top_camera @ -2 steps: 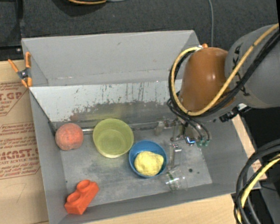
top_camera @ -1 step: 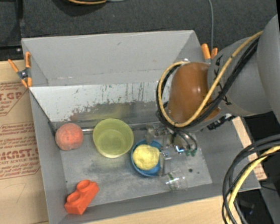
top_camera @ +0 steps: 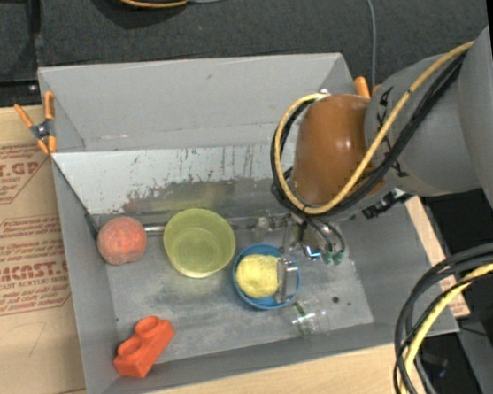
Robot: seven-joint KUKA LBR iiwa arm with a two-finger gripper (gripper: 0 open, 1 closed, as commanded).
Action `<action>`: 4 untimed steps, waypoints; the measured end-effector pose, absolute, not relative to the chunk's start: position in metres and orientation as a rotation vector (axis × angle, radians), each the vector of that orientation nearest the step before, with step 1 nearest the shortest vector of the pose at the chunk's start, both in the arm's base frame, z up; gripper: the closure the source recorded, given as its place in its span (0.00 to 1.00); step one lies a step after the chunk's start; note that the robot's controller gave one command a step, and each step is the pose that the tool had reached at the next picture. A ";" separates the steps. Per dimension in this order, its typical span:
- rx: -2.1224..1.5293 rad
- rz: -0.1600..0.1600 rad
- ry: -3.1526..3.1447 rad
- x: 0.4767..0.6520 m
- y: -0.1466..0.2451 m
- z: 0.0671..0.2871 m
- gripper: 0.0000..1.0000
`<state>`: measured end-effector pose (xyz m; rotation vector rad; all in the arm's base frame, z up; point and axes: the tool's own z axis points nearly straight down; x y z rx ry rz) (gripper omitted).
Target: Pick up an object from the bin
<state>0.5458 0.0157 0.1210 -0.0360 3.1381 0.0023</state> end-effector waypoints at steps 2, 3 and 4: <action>0.051 0.000 3.138 0.544 0.016 0.079 0.00; 0.291 0.013 3.110 0.532 0.008 0.080 1.00; 0.291 0.013 3.110 0.532 0.008 0.080 1.00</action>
Offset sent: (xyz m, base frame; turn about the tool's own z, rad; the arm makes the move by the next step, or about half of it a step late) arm -0.0059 0.0021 -0.0510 0.0556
